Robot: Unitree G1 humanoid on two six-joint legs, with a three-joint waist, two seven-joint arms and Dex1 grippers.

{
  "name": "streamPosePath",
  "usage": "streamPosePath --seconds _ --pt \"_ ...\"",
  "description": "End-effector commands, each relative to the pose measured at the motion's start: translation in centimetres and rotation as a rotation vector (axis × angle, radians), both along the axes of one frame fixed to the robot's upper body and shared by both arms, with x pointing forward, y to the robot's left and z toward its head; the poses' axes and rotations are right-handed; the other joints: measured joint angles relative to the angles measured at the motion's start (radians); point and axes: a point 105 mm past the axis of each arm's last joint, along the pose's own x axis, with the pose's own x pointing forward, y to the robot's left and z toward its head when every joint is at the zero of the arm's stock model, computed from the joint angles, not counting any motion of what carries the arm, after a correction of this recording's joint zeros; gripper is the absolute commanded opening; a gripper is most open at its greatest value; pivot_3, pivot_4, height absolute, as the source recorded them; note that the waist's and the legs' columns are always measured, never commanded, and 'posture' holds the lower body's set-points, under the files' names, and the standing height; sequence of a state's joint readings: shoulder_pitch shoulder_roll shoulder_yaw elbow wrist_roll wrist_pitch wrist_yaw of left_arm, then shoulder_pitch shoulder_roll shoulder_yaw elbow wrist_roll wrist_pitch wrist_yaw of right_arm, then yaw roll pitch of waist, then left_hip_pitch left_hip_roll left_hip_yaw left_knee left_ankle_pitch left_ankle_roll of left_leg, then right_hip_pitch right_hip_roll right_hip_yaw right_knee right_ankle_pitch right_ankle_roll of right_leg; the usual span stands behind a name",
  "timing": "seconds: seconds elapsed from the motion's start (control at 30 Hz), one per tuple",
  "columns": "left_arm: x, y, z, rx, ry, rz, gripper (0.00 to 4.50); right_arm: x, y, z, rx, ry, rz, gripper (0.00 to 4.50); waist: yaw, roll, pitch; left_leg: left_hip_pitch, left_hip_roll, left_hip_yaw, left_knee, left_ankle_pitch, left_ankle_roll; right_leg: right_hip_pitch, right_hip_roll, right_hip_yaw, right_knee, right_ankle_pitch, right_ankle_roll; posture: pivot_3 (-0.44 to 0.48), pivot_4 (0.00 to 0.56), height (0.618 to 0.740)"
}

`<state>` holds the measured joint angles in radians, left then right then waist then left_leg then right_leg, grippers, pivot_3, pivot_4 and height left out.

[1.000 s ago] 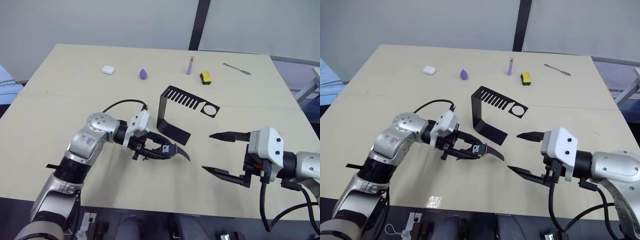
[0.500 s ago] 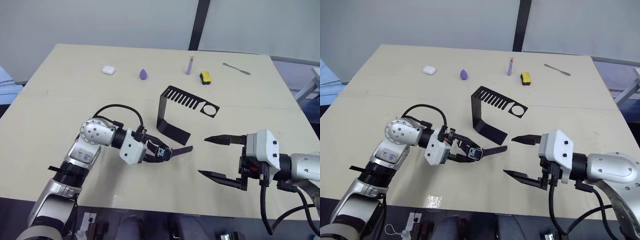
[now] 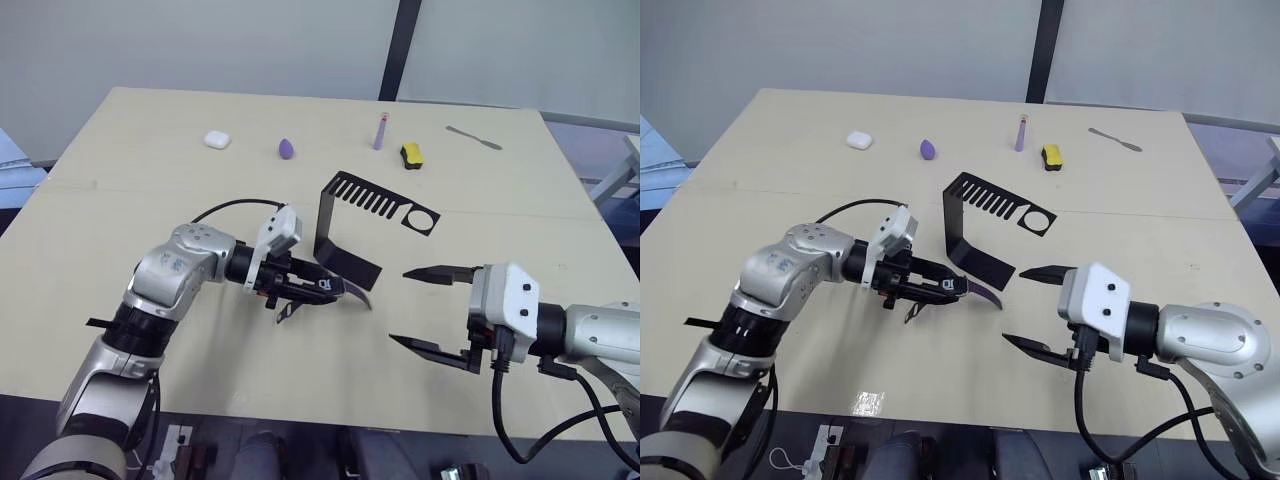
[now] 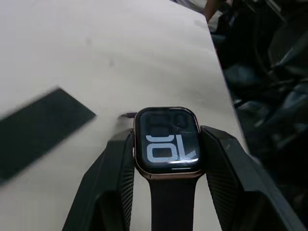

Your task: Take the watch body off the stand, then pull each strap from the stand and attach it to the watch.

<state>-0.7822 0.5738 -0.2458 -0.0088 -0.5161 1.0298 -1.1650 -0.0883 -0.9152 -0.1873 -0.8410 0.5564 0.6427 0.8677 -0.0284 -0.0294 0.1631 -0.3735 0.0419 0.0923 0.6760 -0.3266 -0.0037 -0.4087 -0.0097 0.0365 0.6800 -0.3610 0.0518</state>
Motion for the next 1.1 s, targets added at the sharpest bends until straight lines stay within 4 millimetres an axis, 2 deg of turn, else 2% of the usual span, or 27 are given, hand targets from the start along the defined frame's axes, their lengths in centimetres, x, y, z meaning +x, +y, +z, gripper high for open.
streamPosePath --seconds 0.03,0.23,0.37,0.83,0.93,1.03,1.1 --pt "-0.9 -0.5 0.9 -0.024 0.246 0.04 1.59 0.2 0.6 0.4 -0.024 -0.028 -0.029 4.44 0.0 0.0 0.0 0.0 0.0 0.0 0.0 0.0 0.0 0.0 0.0 0.0 0.0 0.0 0.0 0.0 0.15 0.74" --pt "-0.2 -1.5 1.9 -0.136 0.532 0.107 1.59 1.5 1.5 -0.6 -0.035 0.026 -0.129 4.44 0.001 0.0 0.0 0.0 0.0 0.0 0.003 0.0 0.0 -0.001 0.0 0.0 -0.001 0.0 0.0 0.0 0.15 0.74" --pt "1.3 -1.7 1.8 -0.194 0.607 0.171 1.59 2.5 1.7 -0.9 -0.025 0.057 -0.194 4.44 0.0 0.0 0.0 -0.001 0.0 0.0 0.003 0.0 -0.001 -0.002 -0.001 0.0 -0.001 0.0 0.0 0.0 0.15 0.74" --pt "1.1 -1.6 1.7 -0.283 0.609 0.13 1.59 5.4 2.6 -1.5 -0.04 0.06 -0.31 4.44 0.0 0.0 0.0 -0.002 0.0 0.0 0.003 0.0 -0.002 -0.004 -0.001 0.0 0.0 0.0 0.0 0.0 0.15 0.74" --pt "1.0 -1.5 1.5 -0.279 0.578 0.119 1.59 5.6 3.0 -1.5 -0.054 0.033 -0.301 3.6 0.0 0.0 0.0 -0.002 0.0 0.0 0.003 0.0 -0.002 -0.004 -0.001 0.0 0.0 0.0 0.0 0.0 0.15 0.74" --pt "0.7 -1.4 1.3 -0.279 0.564 0.103 1.59 5.7 3.3 -1.3 -0.062 -0.001 -0.295 2.19 0.0 0.0 0.0 -0.002 0.0 0.0 0.003 0.0 -0.002 -0.004 -0.001 0.0 0.0 0.0 0.0 0.0 0.15 0.74" --pt "0.7 -1.4 1.1 -0.274 0.55 0.102 1.59 5.9 3.5 -1.1 -0.06 -0.019 -0.293 2.19 0.0 0.0 0.0 -0.002 0.0 0.0 0.003 0.0 -0.002 -0.004 -0.001 0.0 0.0 0.0 0.0 0.0 0.15 0.74"
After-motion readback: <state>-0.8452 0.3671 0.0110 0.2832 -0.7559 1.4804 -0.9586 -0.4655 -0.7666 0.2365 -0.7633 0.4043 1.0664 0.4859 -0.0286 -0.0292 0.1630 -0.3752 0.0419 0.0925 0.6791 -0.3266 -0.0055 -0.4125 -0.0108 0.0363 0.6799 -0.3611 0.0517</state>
